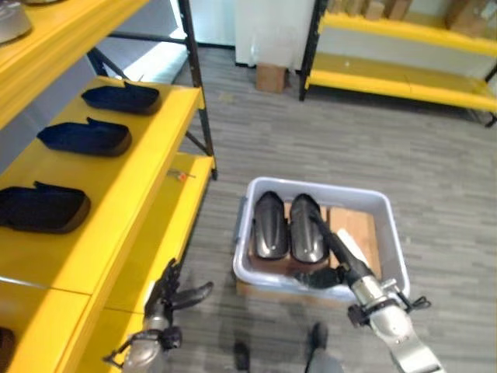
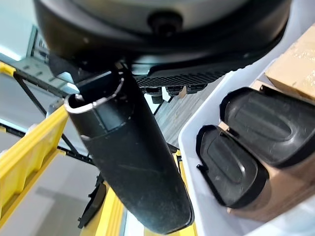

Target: Move parts from the plastic box to the shelf.

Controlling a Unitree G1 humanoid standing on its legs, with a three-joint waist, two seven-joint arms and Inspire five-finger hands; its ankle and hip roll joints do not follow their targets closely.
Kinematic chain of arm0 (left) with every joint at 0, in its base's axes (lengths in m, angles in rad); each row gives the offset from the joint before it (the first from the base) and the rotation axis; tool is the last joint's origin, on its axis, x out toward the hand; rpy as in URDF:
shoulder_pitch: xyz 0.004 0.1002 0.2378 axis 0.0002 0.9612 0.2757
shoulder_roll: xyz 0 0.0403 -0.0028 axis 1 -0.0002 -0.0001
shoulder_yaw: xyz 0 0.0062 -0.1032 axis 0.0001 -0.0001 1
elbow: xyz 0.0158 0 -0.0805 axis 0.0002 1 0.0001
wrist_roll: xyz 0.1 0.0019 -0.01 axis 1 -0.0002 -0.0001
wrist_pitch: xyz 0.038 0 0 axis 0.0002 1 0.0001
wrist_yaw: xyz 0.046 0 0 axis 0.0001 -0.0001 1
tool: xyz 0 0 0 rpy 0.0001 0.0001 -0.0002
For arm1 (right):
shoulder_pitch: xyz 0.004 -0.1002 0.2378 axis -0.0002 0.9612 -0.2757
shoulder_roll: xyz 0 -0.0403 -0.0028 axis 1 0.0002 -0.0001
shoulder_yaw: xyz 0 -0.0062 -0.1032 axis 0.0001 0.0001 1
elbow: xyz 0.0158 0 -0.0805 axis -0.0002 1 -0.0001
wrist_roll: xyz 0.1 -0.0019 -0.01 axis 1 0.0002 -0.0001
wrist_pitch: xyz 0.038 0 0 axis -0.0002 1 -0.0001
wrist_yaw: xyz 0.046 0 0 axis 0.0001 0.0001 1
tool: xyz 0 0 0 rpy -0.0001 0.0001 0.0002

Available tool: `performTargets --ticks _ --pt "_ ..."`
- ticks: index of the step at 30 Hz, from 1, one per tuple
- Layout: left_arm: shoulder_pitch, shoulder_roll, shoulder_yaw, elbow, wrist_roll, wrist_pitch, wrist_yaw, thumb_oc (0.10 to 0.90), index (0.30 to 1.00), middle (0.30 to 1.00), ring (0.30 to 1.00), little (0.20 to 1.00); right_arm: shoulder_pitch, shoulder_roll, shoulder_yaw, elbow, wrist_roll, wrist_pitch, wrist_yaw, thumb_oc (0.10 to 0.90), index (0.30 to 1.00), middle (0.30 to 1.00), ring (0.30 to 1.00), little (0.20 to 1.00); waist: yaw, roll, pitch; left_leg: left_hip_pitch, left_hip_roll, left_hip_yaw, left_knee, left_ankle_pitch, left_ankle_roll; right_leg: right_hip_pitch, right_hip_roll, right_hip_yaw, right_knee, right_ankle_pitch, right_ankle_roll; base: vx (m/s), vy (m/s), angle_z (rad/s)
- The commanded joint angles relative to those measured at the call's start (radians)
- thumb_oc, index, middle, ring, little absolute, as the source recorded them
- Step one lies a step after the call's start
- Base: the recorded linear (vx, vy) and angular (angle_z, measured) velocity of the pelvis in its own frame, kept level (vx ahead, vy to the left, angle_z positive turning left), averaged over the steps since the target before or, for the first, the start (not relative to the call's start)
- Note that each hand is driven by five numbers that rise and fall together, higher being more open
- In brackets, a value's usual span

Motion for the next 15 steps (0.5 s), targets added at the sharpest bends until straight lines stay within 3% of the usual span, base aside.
performTargets --ticks 1,6,15 --pt "-0.097 0.002 0.001 -0.063 0.013 -0.074 -0.032 0.900 1.000 1.000 1.000 1.000 -0.114 -0.042 -0.078 -0.062 0.019 -0.081 -0.022 0.900 1.000 1.000 1.000 1.000 -0.004 0.078 -0.022 0.035 0.132 -0.068 0.038 -0.079 -0.044 -0.061 0.021 -0.013 0.103 -0.055 0.034 0.12 -0.168 -0.02" --pt "-0.079 -0.005 -0.004 -0.073 -0.005 -0.069 -0.040 0.900 1.000 1.000 1.000 1.000 -0.114 -0.066 -0.090 -0.066 0.025 -0.081 -0.028 0.900 1.000 1.000 1.000 1.000 -0.007 0.092 -0.021 0.031 0.187 -0.065 0.024 -0.057 -0.074 -0.073 0.063 -0.024 0.118 -0.103 0.012 0.11 -0.164 0.08" --pt "-0.097 0.006 -0.012 -0.090 -0.013 -0.073 -0.040 0.900 1.000 1.000 1.000 1.000 -0.190 -0.115 -0.081 -0.047 -0.029 -0.076 -0.063 0.900 1.000 1.000 1.000 1.000 -0.001 0.113 0.008 -0.020 0.213 -0.062 0.019 -0.027 -0.095 -0.121 0.080 -0.020 0.127 -0.118 0.001 0.02 -0.070 -0.03"
